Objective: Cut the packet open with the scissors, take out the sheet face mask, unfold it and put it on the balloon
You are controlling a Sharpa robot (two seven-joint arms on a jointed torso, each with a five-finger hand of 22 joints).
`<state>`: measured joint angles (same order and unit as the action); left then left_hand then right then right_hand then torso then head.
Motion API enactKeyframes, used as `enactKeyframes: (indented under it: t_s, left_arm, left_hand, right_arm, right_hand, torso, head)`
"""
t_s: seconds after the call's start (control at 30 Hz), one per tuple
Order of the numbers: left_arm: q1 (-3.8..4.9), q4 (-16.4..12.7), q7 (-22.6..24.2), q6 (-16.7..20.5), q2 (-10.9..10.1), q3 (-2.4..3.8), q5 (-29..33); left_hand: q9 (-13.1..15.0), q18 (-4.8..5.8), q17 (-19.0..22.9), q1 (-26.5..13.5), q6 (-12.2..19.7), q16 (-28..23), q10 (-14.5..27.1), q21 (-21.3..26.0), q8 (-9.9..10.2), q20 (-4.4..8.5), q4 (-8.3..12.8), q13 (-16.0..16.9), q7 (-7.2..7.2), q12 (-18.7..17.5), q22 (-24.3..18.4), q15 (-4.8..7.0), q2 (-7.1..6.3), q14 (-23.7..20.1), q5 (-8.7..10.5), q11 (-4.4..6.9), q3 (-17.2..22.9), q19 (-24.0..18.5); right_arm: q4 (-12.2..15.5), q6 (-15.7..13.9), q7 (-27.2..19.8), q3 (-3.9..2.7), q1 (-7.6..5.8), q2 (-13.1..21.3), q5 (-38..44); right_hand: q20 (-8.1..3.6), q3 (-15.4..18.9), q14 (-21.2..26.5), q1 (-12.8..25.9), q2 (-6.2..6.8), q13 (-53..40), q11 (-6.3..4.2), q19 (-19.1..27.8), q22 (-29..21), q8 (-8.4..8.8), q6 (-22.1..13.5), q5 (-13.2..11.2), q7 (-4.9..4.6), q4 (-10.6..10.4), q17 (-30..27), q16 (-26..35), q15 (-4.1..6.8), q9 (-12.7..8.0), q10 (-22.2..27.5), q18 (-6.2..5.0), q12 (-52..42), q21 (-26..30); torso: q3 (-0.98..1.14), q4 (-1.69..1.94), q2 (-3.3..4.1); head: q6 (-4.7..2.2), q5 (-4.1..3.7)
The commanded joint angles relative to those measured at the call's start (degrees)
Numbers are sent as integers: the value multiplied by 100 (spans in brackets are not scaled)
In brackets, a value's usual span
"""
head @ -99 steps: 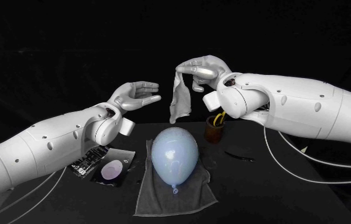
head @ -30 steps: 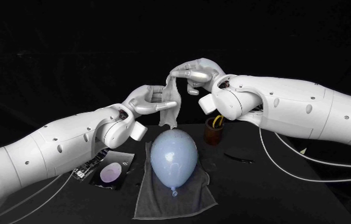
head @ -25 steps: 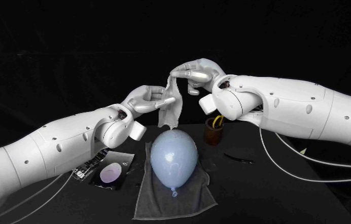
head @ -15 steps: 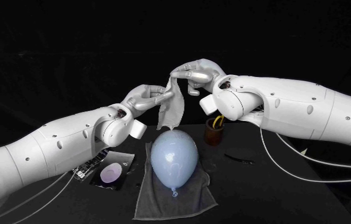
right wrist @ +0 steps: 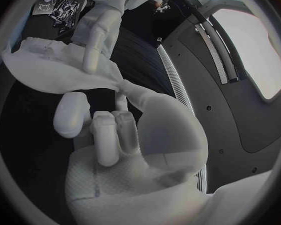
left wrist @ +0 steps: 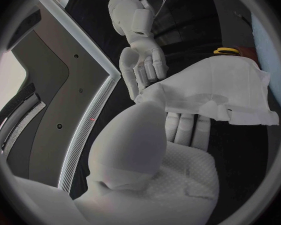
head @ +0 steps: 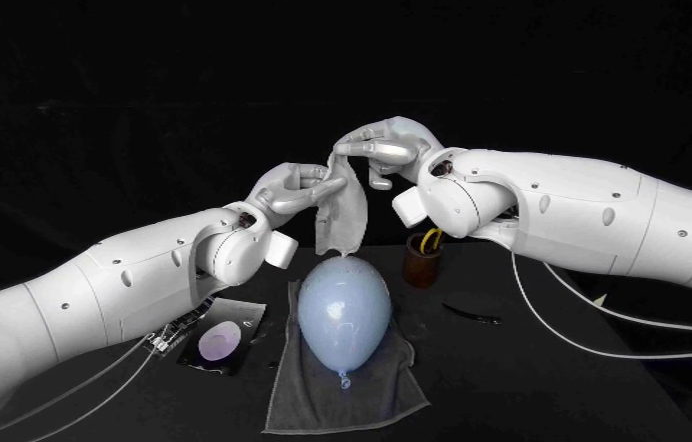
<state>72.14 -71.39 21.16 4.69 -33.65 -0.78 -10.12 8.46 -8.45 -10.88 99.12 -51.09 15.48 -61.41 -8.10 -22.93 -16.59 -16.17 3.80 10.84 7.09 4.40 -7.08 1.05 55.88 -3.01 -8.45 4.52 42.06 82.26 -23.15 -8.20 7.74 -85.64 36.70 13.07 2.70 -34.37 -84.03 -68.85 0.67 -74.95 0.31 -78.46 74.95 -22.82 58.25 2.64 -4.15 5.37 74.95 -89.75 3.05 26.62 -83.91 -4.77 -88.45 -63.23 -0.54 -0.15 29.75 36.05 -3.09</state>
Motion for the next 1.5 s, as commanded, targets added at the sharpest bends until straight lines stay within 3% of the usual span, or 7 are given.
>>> enactKeyframes:
  t_s: [0.03, 0.17, 0.33, 0.73, 0.9, 1.17, 1.5]
  left_arm:
    - [16, -15, 80, 79, 25, 8, 131]
    - [18, -33, 50, 75, 30, 8, 128]
    - [19, -62, 6, 75, 22, 8, 126]
    - [20, -88, -44, -14, 35, 9, 133]
    - [20, -93, -60, 2, 46, 9, 162]
    - [21, -79, -54, 75, 58, 9, 275]
    - [24, -77, -49, 64, 37, 9, 351]
  left_hand:
    - [2, -64, -36, 63, -59, 50, -71, -35, 24, -2, -1, 0, 5, -25, 6, 17, -14, 63, 22, 2, 77, 58]
    - [20, -109, -130, 72, -192, 170, -283, -51, 4, -3, -22, 23, -38, 26, -2, 61, -116, 122, 23, 63, 218, 145]
    - [-7, -183, -297, -4, -153, 407, -643, -133, 108, 5, -8, 125, -63, 257, 17, 141, -497, 215, 22, 159, 174, 359]
    - [-3, -190, -545, -609, -217, 700, -534, -139, 157, 13, -51, 221, -78, 389, -7, 140, -690, 69, 24, 138, -82, 479]
    - [4, -197, -632, -615, -233, 819, -534, -148, 165, 18, -29, 256, -103, 450, -9, 165, -604, 61, 22, 166, -89, 527]
    - [121, -211, -857, -270, -611, 1166, -703, -213, -35, 54, 23, 374, -292, 677, 5, 287, -112, 125, 21, 333, 364, 696]
    - [244, -208, -931, -210, -552, 1287, -755, -268, -163, 99, 88, 424, -310, 754, 21, 334, -22, 166, 19, 368, 757, 789]
  right_arm:
    - [-21, 84, -10, -6, -4, -21, 83]
    - [-68, 62, -10, -6, -4, -53, 98]
    - [-105, 42, -7, -6, -4, -63, 120]
    - [-86, 35, -2, -6, -4, -59, 163]
    - [-65, 42, 8, -5, -4, -49, 172]
    - [-37, 74, 46, -5, -4, -34, 204]
    - [-67, 108, 62, -4, -5, -16, 223]
  right_hand:
    - [3, -15, -597, 3, -47, -1412, -34, -5, 513, -14, 39, 15, -17, 20, 1505, -25, 46, 222, -544, -63, -23, 37]
    - [3, -15, -597, 3, -47, -1412, -34, -5, 513, -14, 39, 15, -17, 20, 1505, -25, 46, 222, -544, -63, -23, 37]
    - [3, -15, -597, 3, -47, -1412, -34, -5, 513, -14, 39, 15, -17, 20, 1505, -25, 46, 222, -544, -63, -23, 37]
    - [4, -16, -597, 9, -50, -1409, -33, -5, 514, -18, 36, 15, -19, 25, 1505, -25, 44, 223, -542, -63, -19, 36]
    - [4, -16, -597, 9, -50, -1409, -33, -5, 514, -18, 36, 15, -19, 25, 1505, -25, 44, 223, -542, -63, -19, 36]
    - [5, -15, -597, 14, -50, -1409, -32, 0, 511, -22, 34, 15, -19, 31, 1505, -25, 43, 225, -542, -65, -18, 47]
    - [5, -14, -597, 18, -49, -1379, -32, 21, 494, -23, 31, 15, -20, 34, 1505, -25, 43, 225, -521, -74, 24, 96]
  torso:
    - [0, -1, 0]
    - [1, 1, 1]
    - [-1, -2, 3]
    - [-3, 1, 1]
    - [-1, 1, 1]
    - [2, -2, -1]
    - [0, -1, 2]
  head:
    - [-3, -6]
    - [3, -8]
    - [-4, -14]
    - [-13, -19]
    - [-16, -16]
    - [-21, -9]
    - [-27, -10]
